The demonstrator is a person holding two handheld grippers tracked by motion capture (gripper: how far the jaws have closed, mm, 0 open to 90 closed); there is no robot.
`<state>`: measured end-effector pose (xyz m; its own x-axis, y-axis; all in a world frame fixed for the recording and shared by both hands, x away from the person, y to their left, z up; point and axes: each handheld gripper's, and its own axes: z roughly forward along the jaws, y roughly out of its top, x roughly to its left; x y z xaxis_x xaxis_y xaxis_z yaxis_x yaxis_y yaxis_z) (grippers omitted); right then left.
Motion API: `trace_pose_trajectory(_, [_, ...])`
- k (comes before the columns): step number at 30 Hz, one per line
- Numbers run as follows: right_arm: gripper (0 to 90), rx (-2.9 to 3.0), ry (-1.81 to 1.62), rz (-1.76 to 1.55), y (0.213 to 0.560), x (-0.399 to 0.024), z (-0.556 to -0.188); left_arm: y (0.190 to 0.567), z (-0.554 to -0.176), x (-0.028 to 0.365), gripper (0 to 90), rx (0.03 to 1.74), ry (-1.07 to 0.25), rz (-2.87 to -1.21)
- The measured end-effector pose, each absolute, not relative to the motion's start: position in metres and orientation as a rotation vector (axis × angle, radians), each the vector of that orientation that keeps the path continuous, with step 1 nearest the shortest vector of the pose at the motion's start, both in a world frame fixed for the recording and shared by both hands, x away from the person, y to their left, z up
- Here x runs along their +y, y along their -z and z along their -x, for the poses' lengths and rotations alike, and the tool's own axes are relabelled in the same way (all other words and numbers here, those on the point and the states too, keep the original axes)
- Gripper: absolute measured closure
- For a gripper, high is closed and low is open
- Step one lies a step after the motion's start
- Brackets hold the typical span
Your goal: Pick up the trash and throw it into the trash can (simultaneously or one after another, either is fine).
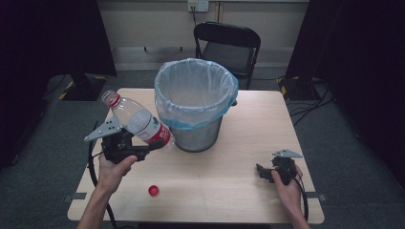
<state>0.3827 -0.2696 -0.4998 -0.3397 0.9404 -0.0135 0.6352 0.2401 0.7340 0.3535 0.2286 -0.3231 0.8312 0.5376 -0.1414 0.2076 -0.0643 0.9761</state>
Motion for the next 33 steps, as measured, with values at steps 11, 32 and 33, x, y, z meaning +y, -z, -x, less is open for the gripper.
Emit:
trace_pose_trajectory(11, [11.0, 2.062, -0.889, -1.439, 0.500, -0.270, -0.383, 0.289, -0.365, 0.216, 29.5, 0.535, -0.307, -1.633])
trace_pose_trajectory(32, [11.0, 2.062, -0.890, -1.438, 0.500, -0.270, -0.383, 0.255, -0.393, 0.205, 29.7, 0.500, -0.328, -1.566])
trace_pose_trajectory(33, [11.0, 2.062, -0.890, -1.438, 0.500, -0.270, -0.383, 0.254, -0.396, 0.204, 29.7, 0.499, -0.335, -1.571])
